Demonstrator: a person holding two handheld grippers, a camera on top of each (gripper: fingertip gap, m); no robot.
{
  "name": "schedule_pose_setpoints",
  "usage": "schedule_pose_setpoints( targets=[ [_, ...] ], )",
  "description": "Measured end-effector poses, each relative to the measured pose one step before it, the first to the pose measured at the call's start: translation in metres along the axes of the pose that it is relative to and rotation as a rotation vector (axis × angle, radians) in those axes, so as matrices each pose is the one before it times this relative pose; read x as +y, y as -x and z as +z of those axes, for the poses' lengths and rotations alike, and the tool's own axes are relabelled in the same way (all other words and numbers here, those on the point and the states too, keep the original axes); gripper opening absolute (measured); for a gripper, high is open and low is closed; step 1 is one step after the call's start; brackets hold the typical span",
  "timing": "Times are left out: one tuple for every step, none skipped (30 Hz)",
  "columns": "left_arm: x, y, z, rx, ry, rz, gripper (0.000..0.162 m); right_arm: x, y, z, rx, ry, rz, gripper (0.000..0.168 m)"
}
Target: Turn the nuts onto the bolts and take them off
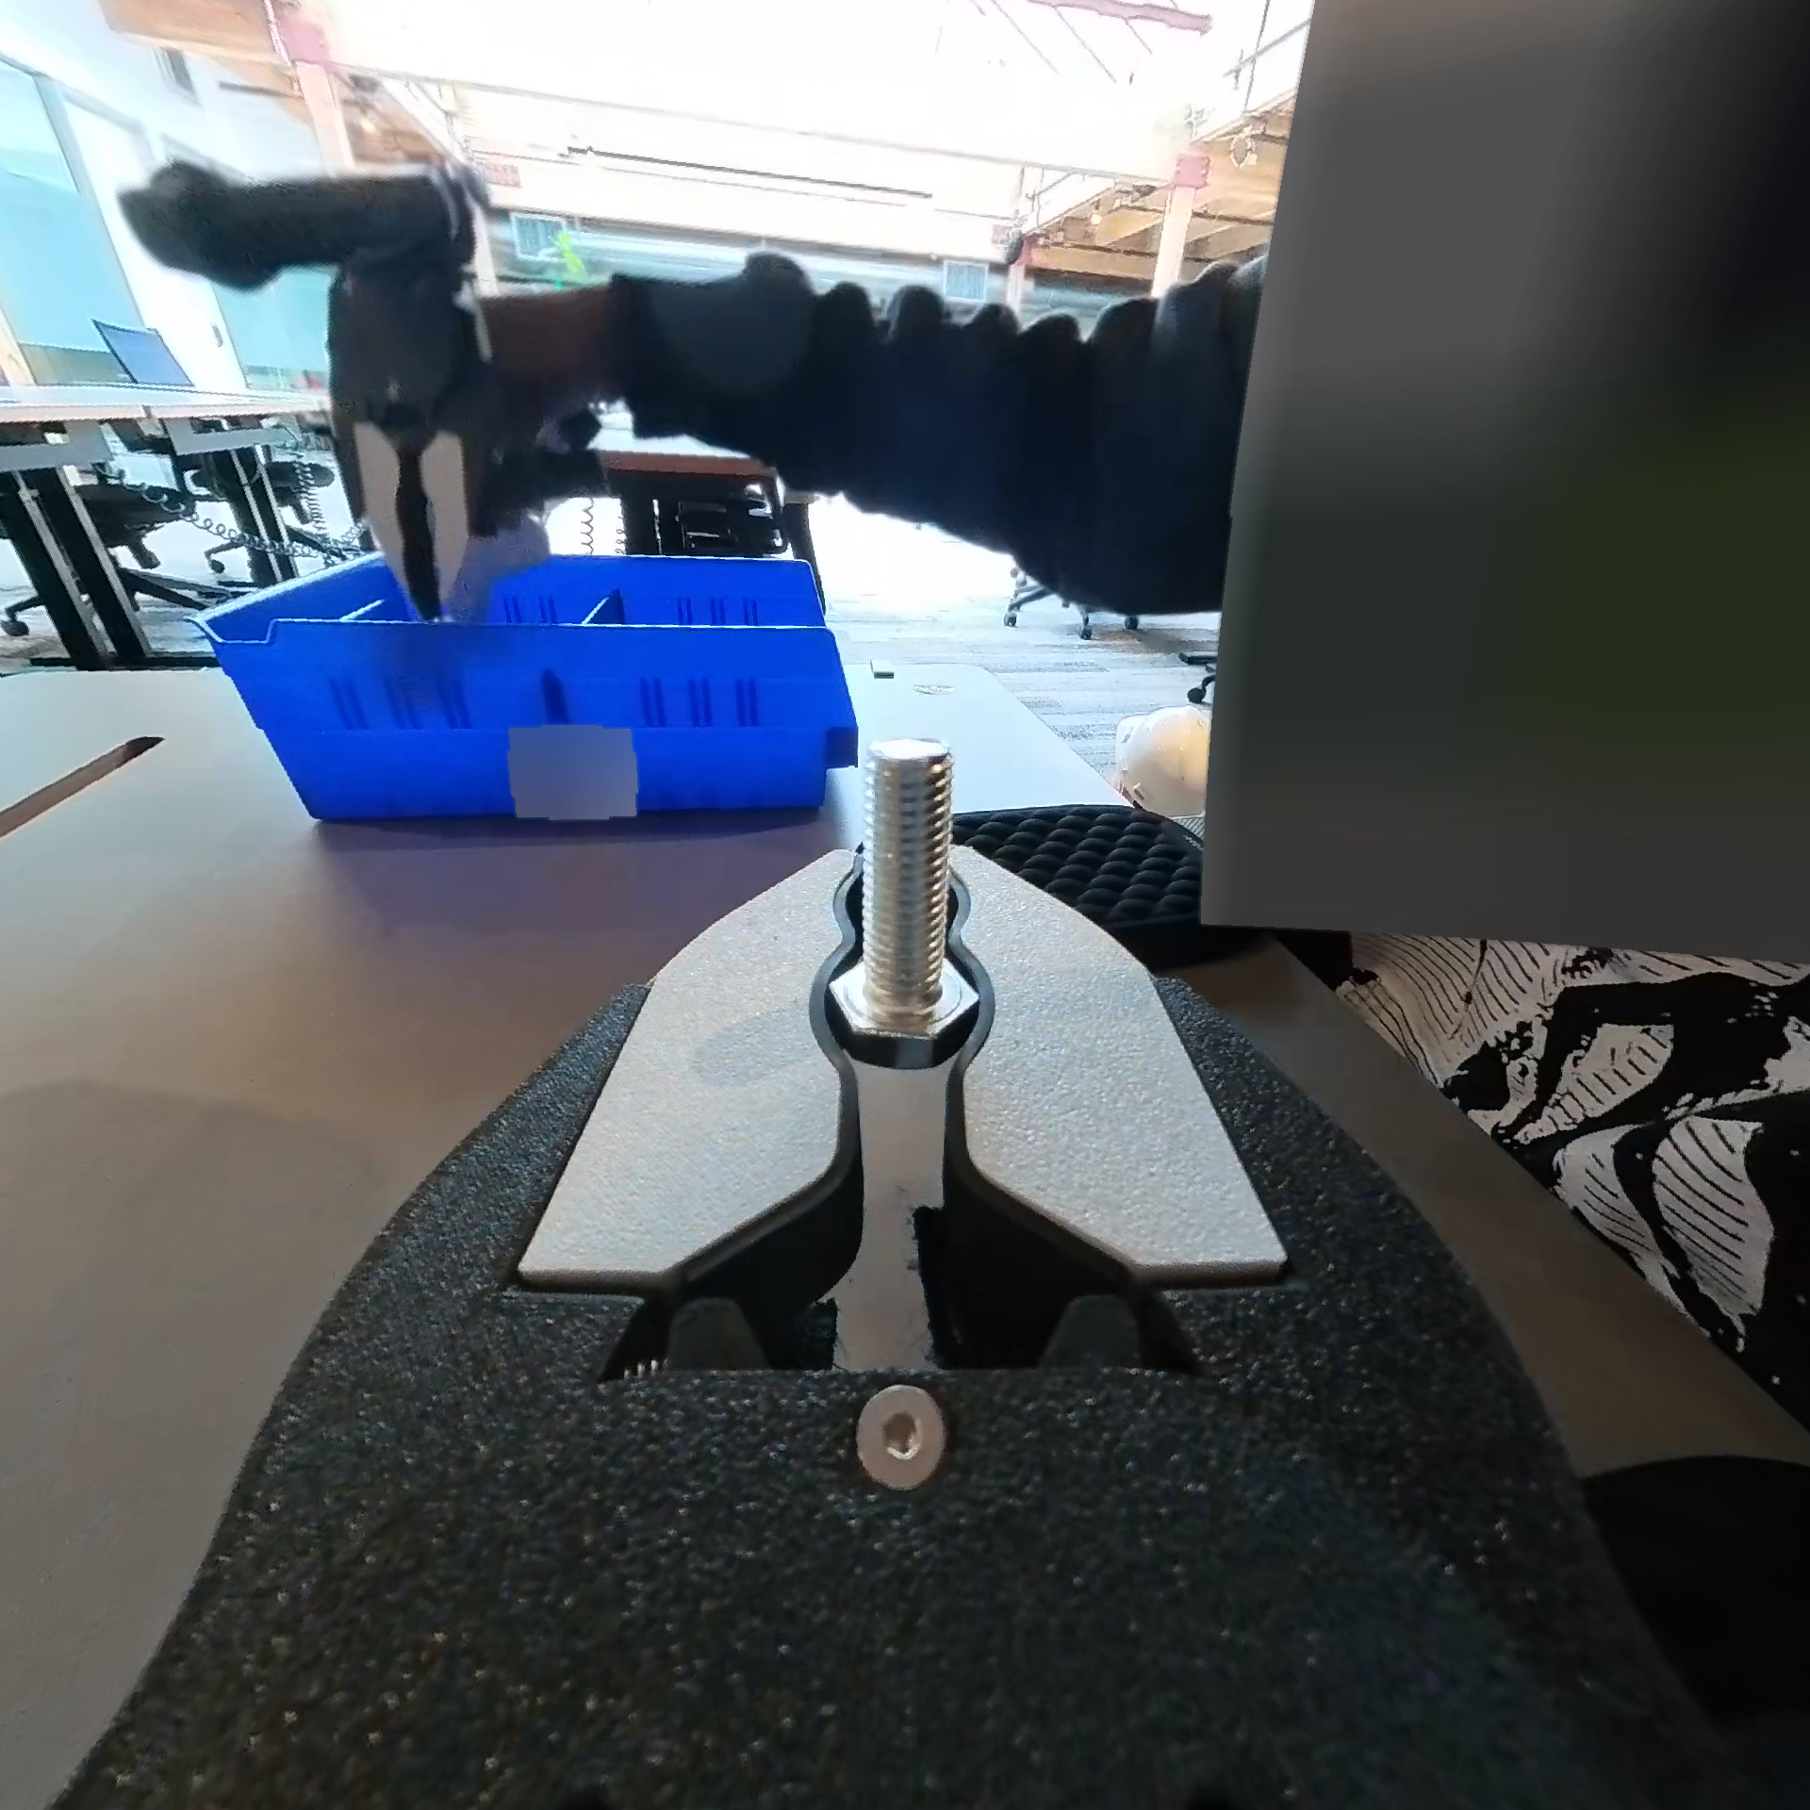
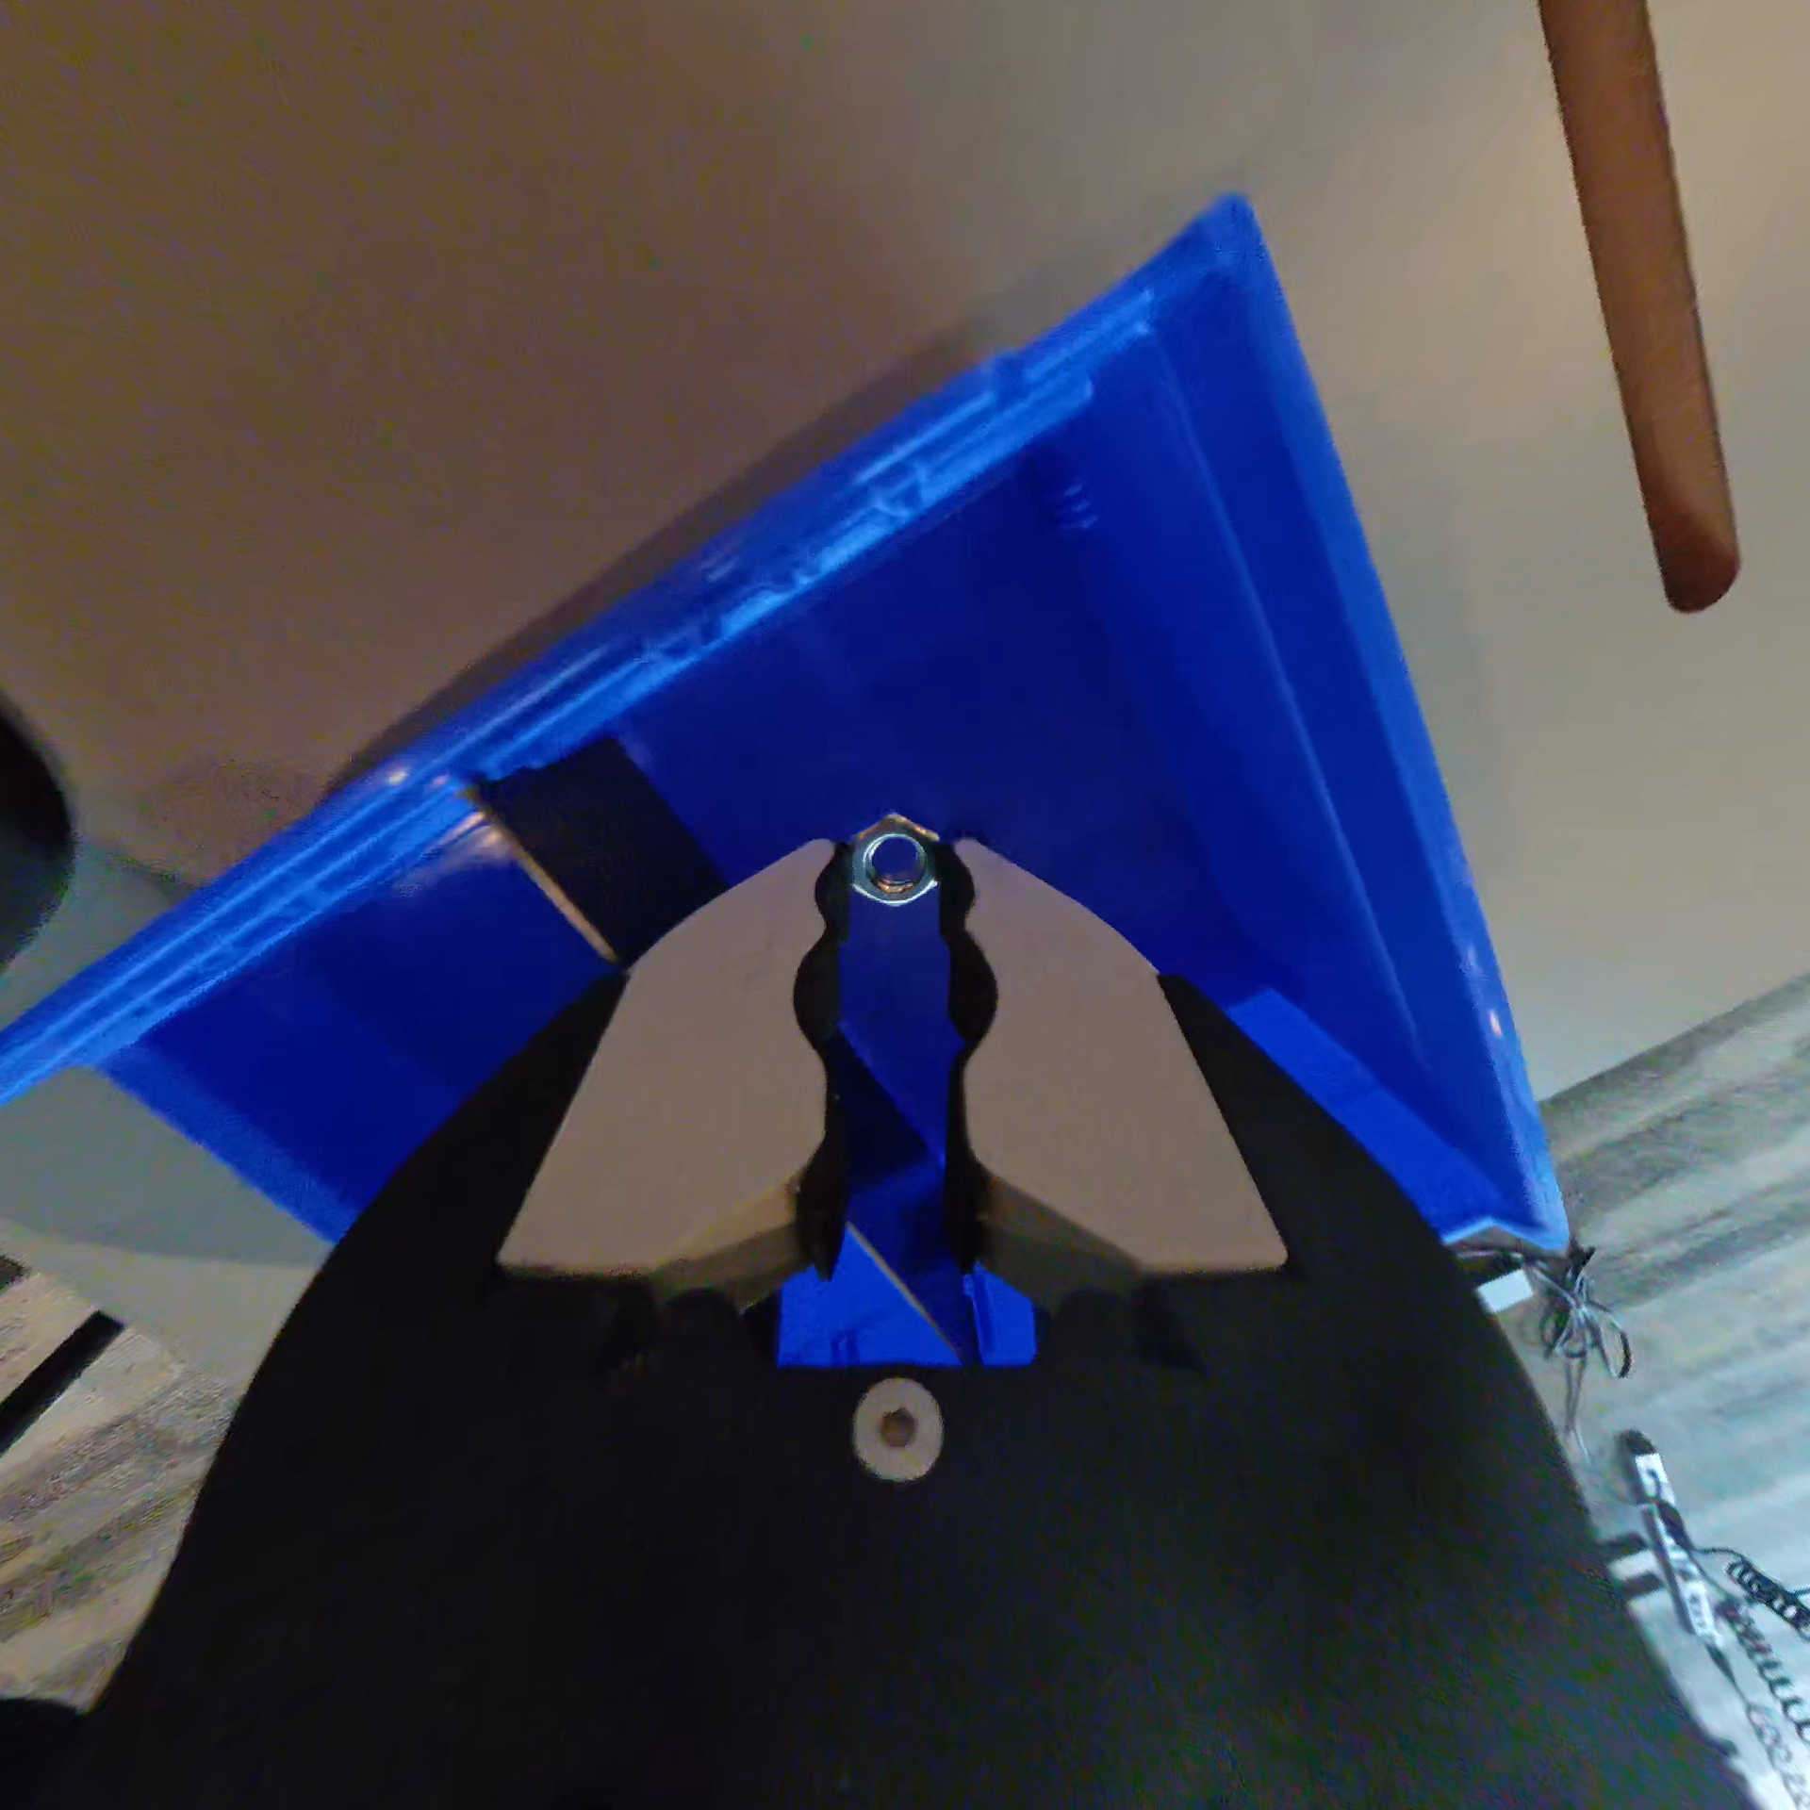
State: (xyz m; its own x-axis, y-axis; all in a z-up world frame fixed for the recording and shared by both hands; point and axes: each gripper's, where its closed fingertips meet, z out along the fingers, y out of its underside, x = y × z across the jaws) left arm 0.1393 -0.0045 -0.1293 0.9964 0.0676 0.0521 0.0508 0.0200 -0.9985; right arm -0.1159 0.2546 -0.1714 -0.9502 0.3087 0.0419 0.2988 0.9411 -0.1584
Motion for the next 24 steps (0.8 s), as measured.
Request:
schedule_pose_setpoints(
  targets=[
    [0.00008, -0.00004, 0.00001, -0.0002, -0.0002, -0.0009, 0.012, 0.00140, -0.00346, 0.00685, 0.0009, 0.0117, 0.0103, 0.017],
    [0.00001, 0.00026, 0.00005, -0.0015, -0.0007, -0.0005, 0.012, 0.00096, -0.00180, 0.00660, -0.0083, 0.0112, 0.0117, 0.017],
    [-0.00003, 0.00000, -0.00008, -0.0002, -0.0002, -0.0005, 0.012, 0.00087, -0.00194, 0.00603, -0.0062, 0.0114, 0.0118, 0.017],
    [0.00001, 0.00007, -0.00010, -0.0002, 0.0001, -0.0009, 0.012, 0.00140, -0.00288, 0.00558, 0.0025, 0.0139, 0.0094, 0.017],
    [-0.00030, 0.00004, -0.00019, -0.0007, -0.0016, 0.0004, 0.012, 0.00146, -0.00294, 0.00504, 0.0046, 0.0139, 0.0075, 0.017],
    [-0.00025, -0.00004, -0.00027, -0.0006, -0.0019, 0.0008, 0.012, 0.00145, -0.00179, 0.00462, -0.0017, 0.0125, 0.0079, 0.017],
    [-0.00051, -0.00027, -0.00034, 0.0010, -0.0024, 0.0005, 0.012, 0.00096, -0.00086, 0.00407, -0.0051, 0.0084, 0.0041, 0.017],
    [-0.00043, 0.00005, -0.00032, -0.0004, -0.0024, -0.0003, 0.012, 0.00023, -0.00159, 0.00351, 0.0015, 0.0036, 0.0020, 0.017],
    [-0.00014, 0.00029, -0.00028, -0.0020, -0.0002, 0.0003, 0.012, 0.00010, -0.00165, 0.00316, 0.0028, 0.0029, 0.0036, 0.017],
    [0.00000, 0.00003, -0.00016, -0.0008, 0.0007, 0.0004, 0.012, -0.00011, -0.00034, 0.00314, -0.0044, 0.0015, 0.0012, 0.017],
    [-0.00016, -0.00014, -0.00007, 0.0003, -0.0005, -0.0001, 0.012, -0.00027, -0.00052, 0.00299, -0.0018, 0.0009, 0.0020, 0.017],
    [-0.00011, -0.00001, -0.00004, 0.0001, -0.0008, 0.0000, 0.012, -0.00017, -0.00057, 0.00303, -0.0001, 0.0017, 0.0043, 0.017],
    [0.00018, 0.00011, -0.00004, -0.0005, 0.0006, -0.0008, 0.012, 0.00035, -0.00018, 0.00281, -0.0012, 0.0046, 0.0026, 0.017],
    [0.00018, 0.00020, -0.00004, -0.0008, 0.0007, -0.0015, 0.012, 0.00063, 0.00013, 0.00253, -0.0022, 0.0054, 0.0017, 0.017],
    [0.00000, -0.00010, 0.00005, 0.0013, -0.0007, -0.0006, 0.012, 0.00062, -0.00002, 0.00233, -0.0011, 0.0038, 0.0017, 0.017],
    [-0.00012, -0.00014, -0.00009, 0.0005, -0.0001, 0.0003, 0.012, 0.00077, -0.00054, 0.00183, 0.0026, 0.0022, 0.0020, 0.017],
    [0.00011, 0.00014, 0.00004, -0.0012, 0.0008, 0.0000, 0.012, 0.00081, -0.00004, 0.00159, -0.0015, 0.0012, 0.0027, 0.017],
    [0.00017, 0.00016, -0.00003, 0.0000, 0.0006, -0.0006, 0.012, 0.00050, 0.00094, 0.00135, -0.0083, -0.0027, 0.0040, 0.017],
    [-0.00005, 0.00009, -0.00007, 0.0002, -0.0003, -0.0013, 0.012, 0.00025, 0.00047, 0.00078, -0.0062, -0.0045, 0.0076, 0.017],
    [-0.00014, 0.00000, -0.00002, 0.0004, -0.0010, -0.0007, 0.012, 0.00019, 0.00017, -0.00001, -0.0030, -0.0049, 0.0082, 0.017],
    [0.00007, -0.00001, 0.00002, 0.0006, -0.0002, -0.0005, 0.012, -0.00036, 0.00016, -0.00079, -0.0011, -0.0094, 0.0046, 0.020],
    [0.00024, -0.00003, 0.00013, 0.0006, 0.0011, -0.0007, 0.012, -0.00039, 0.00065, -0.00169, -0.0020, -0.0095, 0.0009, 0.021],
    [0.00027, -0.00011, 0.00021, 0.0009, 0.0013, -0.0011, 0.013, -0.00019, 0.00058, -0.00253, 0.0006, -0.0076, 0.0002, 0.023],
    [0.00013, -0.00015, 0.00024, 0.0013, 0.0009, -0.0010, 0.012, 0.00022, 0.00012, -0.00311, 0.0053, -0.0037, 0.0005, 0.023]
  ],
)
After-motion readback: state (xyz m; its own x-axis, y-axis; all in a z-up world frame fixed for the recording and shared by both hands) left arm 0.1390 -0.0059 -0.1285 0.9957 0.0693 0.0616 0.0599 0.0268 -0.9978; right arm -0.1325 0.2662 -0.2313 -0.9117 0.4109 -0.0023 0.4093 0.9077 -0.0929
